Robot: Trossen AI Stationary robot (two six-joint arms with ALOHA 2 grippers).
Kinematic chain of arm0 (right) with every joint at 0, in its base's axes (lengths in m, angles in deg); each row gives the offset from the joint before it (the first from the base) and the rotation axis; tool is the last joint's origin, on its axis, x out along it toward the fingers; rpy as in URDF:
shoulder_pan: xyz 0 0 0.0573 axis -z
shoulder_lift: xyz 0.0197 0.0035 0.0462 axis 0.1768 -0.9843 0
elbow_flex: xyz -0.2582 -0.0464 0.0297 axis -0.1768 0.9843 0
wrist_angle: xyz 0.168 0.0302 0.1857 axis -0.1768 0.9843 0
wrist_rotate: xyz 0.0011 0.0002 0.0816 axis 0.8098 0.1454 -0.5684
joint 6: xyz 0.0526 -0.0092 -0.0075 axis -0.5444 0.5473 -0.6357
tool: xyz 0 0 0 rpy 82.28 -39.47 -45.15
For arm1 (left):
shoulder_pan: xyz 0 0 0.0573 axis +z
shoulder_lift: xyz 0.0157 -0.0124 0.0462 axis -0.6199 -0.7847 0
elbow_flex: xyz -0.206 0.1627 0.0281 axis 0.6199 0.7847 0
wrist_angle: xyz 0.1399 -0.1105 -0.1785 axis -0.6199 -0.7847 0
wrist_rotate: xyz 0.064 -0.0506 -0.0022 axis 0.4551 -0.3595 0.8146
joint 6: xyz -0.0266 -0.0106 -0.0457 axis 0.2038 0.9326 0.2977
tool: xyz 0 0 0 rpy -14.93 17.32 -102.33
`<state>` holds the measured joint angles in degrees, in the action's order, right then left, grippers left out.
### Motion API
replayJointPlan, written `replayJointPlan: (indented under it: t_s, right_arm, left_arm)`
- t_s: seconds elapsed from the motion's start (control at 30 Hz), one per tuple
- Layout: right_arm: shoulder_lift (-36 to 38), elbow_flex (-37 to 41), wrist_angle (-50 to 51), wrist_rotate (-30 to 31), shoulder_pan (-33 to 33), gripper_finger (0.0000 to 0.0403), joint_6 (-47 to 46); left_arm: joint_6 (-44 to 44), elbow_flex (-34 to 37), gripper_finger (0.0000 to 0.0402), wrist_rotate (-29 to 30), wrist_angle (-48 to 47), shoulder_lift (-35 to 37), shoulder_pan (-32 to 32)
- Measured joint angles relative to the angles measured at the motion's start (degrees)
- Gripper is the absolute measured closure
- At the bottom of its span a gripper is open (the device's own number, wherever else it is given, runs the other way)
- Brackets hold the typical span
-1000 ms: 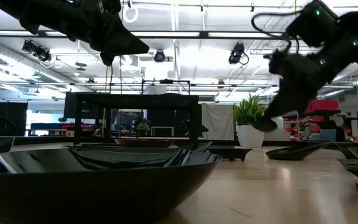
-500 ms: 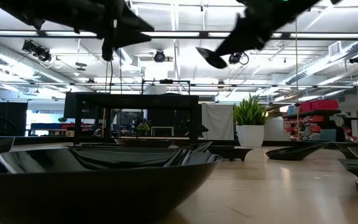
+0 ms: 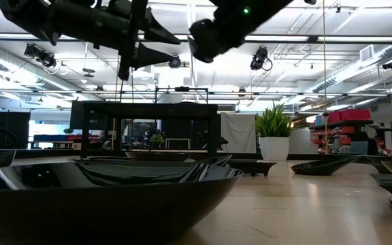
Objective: Pick & Place Mini shaped plates
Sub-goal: Stack the black drop-shaped plate on top of the drop-shaped plate on the shelf
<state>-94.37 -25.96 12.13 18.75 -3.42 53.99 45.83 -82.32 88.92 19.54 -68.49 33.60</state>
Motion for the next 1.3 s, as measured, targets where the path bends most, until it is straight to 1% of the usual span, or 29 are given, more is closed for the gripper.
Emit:
replayJointPlan:
  t_s: [0.13,0.23,0.33,0.5,0.63,0.8,0.9,1.03,1.17,1.3]
  right_arm:
    - [-1.3,-0.7,-6.7,0.1,0.0,0.0403,6.9]
    - [-1.4,-0.7,-8.8,0.0,0.0,0.0403,10.1]
    - [-1.4,-0.7,-8.8,-0.1,0.3,0.0403,10.3]
    - [-1.4,-0.7,-8.8,-0.4,1.2,0.0403,10.4]
    - [-1.4,-0.7,-8.8,-0.8,1.7,0.0403,11.0]
    - [-1.4,-0.7,-8.8,-3.5,2.3,0.0403,11.7]
    - [-1.4,-0.7,-8.8,-3.5,2.3,0.0403,12.2]
    - [-1.4,-0.7,-8.8,-3.3,2.3,0.0403,12.1]
    - [-1.4,-0.7,-8.8,-3.2,2.3,0.0403,12.1]
    - [-1.4,-0.7,-8.8,-3.2,2.3,0.0403,12.1]
  left_arm:
    - [-0.1,0.0,0.0214,0.3,5.3,-2.7,0.1]
    - [-1.4,0.0,0.0219,1.2,8.8,-4.0,0.1]
    - [-2.0,0.0,0.022,2.3,11.3,-4.8,0.2]
    - [-2.1,-0.1,0.022,2.8,12.3,-4.9,0.8]
    - [-4.2,-0.1,0.022,2.8,13.2,-5.0,0.8]
    - [-6.3,-2.0,0.0218,2.6,12.2,-5.0,1.2]
    - [-6.5,-3.6,0.0208,2.6,7.8,-5.0,1.8]
    - [-6.1,-5.0,0.0201,3.7,4.5,-5.0,2.5]
    - [-6.1,-5.1,0.0218,4.0,4.4,-5.0,2.7]
    - [-6.1,-5.1,0.0254,4.0,4.3,-5.0,2.6]
